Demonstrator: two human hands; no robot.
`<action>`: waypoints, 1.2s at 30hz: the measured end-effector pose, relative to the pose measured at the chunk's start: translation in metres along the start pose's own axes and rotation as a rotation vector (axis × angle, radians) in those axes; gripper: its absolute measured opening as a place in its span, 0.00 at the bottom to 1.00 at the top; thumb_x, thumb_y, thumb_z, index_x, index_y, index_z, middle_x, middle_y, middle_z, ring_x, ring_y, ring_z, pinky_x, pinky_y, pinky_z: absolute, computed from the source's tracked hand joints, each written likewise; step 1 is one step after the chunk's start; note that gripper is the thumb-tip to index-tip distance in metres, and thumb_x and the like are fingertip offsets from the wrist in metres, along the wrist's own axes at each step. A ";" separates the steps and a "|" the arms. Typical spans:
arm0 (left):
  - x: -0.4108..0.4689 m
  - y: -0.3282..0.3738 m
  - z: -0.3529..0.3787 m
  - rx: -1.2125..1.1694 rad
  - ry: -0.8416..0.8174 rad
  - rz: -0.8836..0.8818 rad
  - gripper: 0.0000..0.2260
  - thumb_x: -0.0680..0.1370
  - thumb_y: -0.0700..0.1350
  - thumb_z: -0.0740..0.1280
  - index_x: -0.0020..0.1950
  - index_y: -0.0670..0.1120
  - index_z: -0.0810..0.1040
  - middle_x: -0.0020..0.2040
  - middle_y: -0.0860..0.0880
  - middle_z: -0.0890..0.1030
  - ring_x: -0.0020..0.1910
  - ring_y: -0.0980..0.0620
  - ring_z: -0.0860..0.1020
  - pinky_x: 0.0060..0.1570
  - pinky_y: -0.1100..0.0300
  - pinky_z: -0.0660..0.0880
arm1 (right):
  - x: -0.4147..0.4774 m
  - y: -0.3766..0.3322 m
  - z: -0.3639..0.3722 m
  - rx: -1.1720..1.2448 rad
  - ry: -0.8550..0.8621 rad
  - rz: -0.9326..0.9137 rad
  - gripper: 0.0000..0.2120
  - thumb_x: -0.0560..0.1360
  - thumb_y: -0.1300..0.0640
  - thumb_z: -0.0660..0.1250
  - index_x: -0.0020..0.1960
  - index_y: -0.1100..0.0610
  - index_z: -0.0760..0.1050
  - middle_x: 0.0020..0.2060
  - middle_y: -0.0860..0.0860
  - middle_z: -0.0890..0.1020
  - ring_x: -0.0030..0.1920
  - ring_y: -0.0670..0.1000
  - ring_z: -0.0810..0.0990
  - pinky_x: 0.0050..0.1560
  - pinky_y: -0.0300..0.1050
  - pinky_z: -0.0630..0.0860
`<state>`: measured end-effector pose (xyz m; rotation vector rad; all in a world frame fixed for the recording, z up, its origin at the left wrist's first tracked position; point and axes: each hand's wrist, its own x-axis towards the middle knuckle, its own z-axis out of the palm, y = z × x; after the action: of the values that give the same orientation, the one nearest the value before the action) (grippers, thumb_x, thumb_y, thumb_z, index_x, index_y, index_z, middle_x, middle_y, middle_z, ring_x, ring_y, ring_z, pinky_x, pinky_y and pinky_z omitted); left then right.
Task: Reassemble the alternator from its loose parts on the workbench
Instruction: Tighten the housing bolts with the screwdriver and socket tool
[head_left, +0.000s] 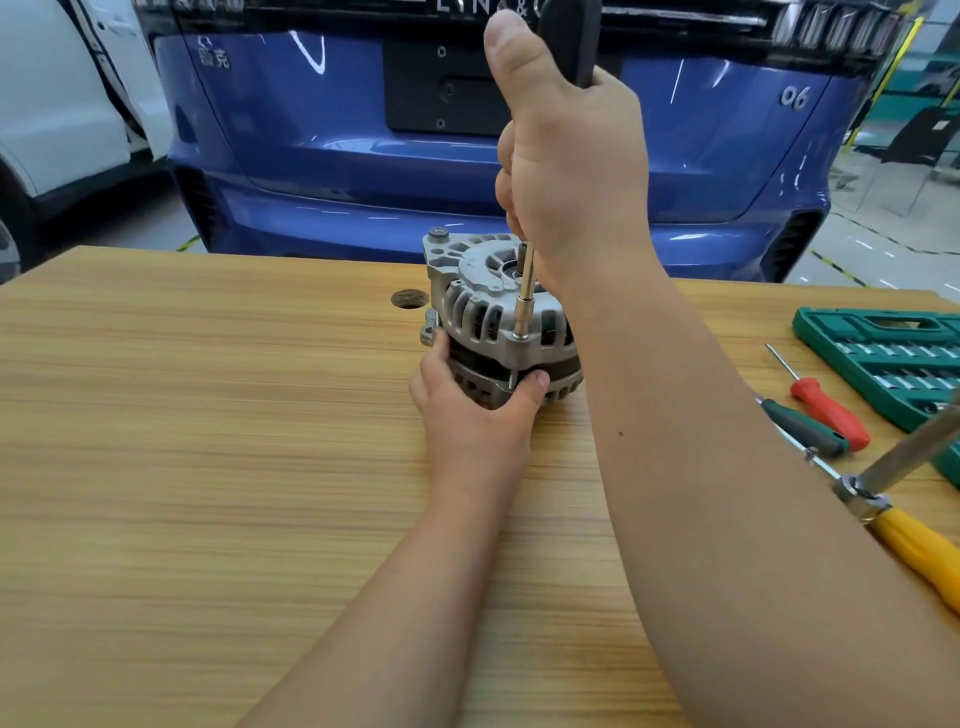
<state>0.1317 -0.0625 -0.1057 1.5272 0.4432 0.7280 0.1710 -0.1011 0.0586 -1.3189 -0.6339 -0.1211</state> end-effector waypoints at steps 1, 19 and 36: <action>0.001 -0.001 -0.002 -0.006 -0.014 -0.004 0.39 0.67 0.51 0.78 0.72 0.58 0.62 0.67 0.59 0.65 0.63 0.53 0.74 0.63 0.53 0.73 | 0.000 0.000 0.000 -0.002 -0.003 0.006 0.23 0.79 0.51 0.65 0.30 0.52 0.59 0.22 0.46 0.60 0.21 0.46 0.57 0.24 0.39 0.58; 0.011 -0.005 -0.025 -0.157 -0.135 0.020 0.29 0.66 0.49 0.78 0.60 0.66 0.68 0.67 0.55 0.70 0.52 0.54 0.82 0.41 0.70 0.76 | 0.000 0.001 0.005 -0.014 0.082 0.002 0.22 0.78 0.50 0.66 0.31 0.53 0.61 0.21 0.45 0.62 0.21 0.47 0.60 0.26 0.41 0.61; 0.006 0.003 -0.013 -0.004 -0.071 0.016 0.33 0.55 0.61 0.78 0.52 0.70 0.62 0.63 0.51 0.70 0.59 0.48 0.77 0.57 0.48 0.77 | 0.005 0.004 -0.017 -0.030 0.078 0.008 0.21 0.78 0.47 0.66 0.33 0.52 0.60 0.24 0.48 0.62 0.23 0.47 0.59 0.26 0.41 0.60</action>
<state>0.1267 -0.0496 -0.1026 1.5494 0.3766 0.6841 0.1827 -0.1145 0.0561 -1.3388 -0.5626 -0.1747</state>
